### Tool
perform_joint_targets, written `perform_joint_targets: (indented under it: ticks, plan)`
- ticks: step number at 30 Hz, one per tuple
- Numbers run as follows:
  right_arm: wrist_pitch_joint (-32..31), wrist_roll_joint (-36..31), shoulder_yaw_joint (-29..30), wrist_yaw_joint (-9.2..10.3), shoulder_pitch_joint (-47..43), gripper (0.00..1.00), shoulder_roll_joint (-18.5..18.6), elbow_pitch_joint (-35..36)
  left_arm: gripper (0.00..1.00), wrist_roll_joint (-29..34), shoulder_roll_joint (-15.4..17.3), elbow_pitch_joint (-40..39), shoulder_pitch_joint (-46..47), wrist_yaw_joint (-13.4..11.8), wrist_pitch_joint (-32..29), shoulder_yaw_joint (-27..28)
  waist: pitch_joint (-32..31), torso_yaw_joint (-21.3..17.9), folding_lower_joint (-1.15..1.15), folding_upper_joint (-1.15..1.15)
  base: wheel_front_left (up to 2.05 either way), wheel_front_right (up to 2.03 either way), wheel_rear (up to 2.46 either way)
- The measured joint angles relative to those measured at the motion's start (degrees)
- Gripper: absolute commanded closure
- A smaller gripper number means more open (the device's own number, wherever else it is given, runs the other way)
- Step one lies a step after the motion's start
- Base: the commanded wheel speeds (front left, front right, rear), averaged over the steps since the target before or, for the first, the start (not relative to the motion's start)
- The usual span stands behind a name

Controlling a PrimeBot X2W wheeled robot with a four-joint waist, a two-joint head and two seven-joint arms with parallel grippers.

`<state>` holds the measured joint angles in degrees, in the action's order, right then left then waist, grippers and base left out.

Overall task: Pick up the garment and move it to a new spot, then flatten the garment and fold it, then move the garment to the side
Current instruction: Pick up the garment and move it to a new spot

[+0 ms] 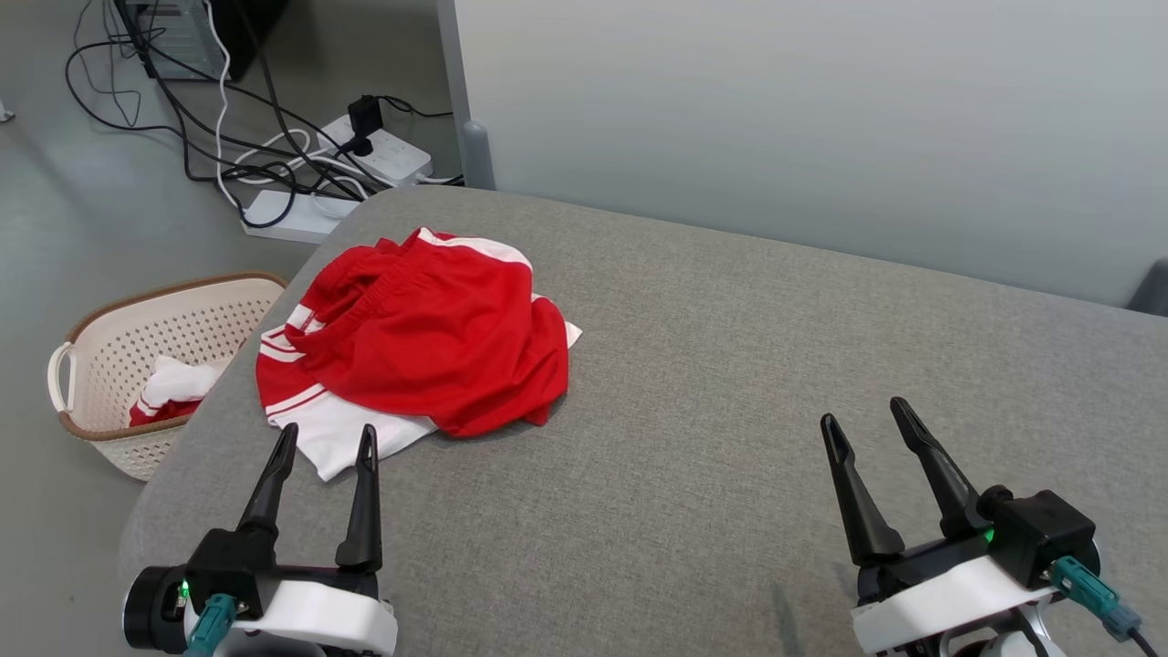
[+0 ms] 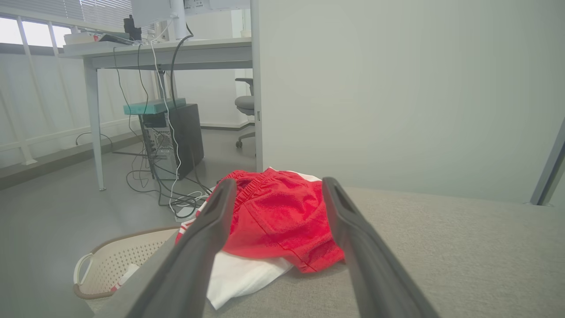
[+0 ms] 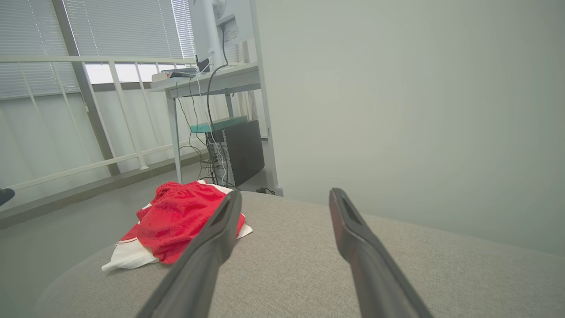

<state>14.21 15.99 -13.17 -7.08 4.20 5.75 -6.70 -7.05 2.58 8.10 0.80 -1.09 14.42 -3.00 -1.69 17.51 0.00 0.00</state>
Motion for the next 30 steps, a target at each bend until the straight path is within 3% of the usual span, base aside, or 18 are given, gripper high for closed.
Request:
perform_joint_targets:
  ticks: [7,18,30]
  plan:
    - [0.0,0.0,-0.13,0.0,0.0,0.0,0.02,0.03,0.0,-0.08,-0.01,0.03,0.0,-0.52,0.0,0.32,0.25,1.05,0.0,0.0,0.0,0.0,0.0]
    - [0.0,0.15,-0.33,0.0,0.12,0.0,0.54,0.05,0.0,-2.83,-0.03,2.88,3.47,-1.08,0.0,0.57,2.09,-0.35,0.0,0.0,0.0,0.0,0.0]
    - [0.01,0.8,-1.9,0.0,3.64,0.0,2.69,0.26,0.0,-8.27,-0.33,21.01,17.53,-2.08,0.05,2.85,7.07,-4.6,0.0,0.0,0.0,0.0,0.0]
